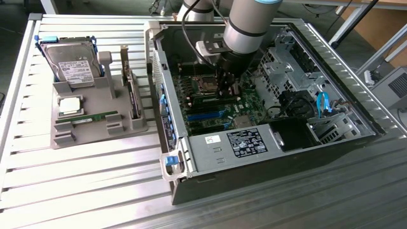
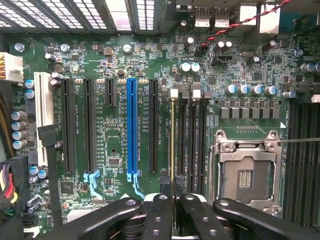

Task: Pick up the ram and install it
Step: 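Insert the ram into the slot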

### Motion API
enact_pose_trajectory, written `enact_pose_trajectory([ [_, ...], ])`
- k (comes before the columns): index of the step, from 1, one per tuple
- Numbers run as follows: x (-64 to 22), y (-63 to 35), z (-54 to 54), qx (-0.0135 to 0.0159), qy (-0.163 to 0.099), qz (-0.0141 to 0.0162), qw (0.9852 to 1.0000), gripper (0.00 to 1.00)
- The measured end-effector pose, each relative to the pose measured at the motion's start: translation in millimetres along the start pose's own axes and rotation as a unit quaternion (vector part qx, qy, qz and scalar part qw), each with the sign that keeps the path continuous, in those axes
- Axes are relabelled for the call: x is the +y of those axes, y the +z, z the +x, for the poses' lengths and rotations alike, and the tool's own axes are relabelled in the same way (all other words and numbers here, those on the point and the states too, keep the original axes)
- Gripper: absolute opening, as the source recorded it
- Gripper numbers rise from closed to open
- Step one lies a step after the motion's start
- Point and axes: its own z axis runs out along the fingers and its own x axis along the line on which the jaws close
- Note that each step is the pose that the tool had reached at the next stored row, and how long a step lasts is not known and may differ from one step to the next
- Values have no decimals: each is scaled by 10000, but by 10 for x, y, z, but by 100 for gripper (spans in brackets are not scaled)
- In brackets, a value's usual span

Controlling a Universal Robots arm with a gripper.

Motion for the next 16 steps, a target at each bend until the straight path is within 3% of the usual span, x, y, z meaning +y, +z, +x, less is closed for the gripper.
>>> enact_pose_trajectory([
  [16, -14, 34, -4, 1, 15, 1, 10000, 11],
])
